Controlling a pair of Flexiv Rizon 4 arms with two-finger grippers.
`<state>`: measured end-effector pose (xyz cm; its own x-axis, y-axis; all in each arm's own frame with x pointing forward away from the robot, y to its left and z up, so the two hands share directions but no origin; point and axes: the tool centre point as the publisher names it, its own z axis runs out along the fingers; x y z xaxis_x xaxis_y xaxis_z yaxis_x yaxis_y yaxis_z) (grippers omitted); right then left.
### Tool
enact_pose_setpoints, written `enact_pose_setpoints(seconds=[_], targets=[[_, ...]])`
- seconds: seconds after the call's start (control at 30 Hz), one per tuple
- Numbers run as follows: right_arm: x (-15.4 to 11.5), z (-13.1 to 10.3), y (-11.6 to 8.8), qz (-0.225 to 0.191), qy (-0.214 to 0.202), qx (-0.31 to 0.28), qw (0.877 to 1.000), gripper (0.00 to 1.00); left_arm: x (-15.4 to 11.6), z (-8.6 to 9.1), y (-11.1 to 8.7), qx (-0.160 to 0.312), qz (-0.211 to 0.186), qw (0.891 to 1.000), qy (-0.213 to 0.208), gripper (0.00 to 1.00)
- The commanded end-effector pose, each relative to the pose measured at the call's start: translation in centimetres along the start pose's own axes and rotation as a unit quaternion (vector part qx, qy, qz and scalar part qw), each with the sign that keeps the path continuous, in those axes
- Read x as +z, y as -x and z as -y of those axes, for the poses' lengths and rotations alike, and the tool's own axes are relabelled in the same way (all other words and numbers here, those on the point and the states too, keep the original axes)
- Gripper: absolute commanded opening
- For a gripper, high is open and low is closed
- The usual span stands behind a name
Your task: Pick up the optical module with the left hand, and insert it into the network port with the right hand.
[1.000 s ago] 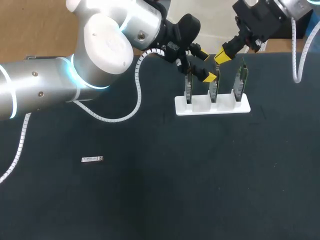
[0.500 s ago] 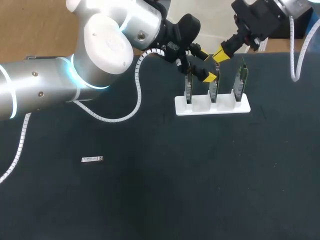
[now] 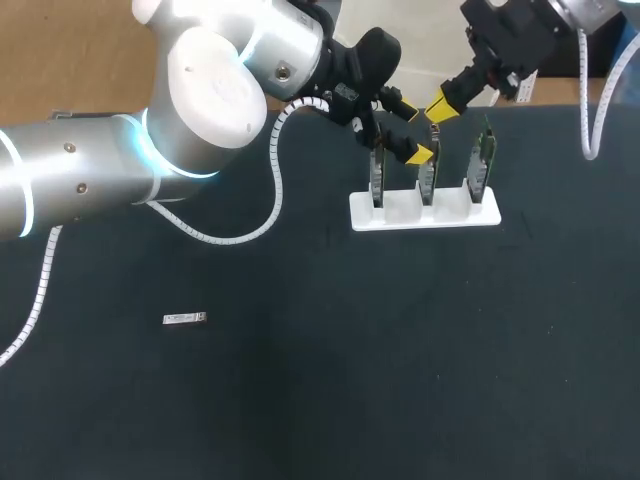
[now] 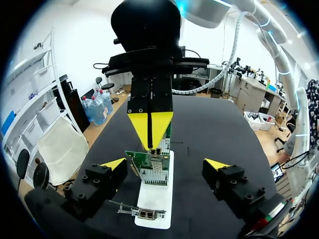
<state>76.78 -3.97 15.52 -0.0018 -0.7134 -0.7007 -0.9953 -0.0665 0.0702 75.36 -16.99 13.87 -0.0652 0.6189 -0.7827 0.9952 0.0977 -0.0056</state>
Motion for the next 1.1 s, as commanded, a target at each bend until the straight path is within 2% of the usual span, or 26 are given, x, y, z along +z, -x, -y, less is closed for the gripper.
enact_pose_setpoints(seconds=[0.03,1.1], targets=[[0.3,0.4,-0.2,-0.009,0.004,0.002,1.0,0.0,0.1,-0.1,0.1,-0.001,-0.003,1.0,0.0,1.0],[1.5,-0.6,-1.7,-0.006,0.018,0.03,0.999,0.0,0.1,-0.1,0.1,-0.001,-0.003,1.0,0.0,1.0]])
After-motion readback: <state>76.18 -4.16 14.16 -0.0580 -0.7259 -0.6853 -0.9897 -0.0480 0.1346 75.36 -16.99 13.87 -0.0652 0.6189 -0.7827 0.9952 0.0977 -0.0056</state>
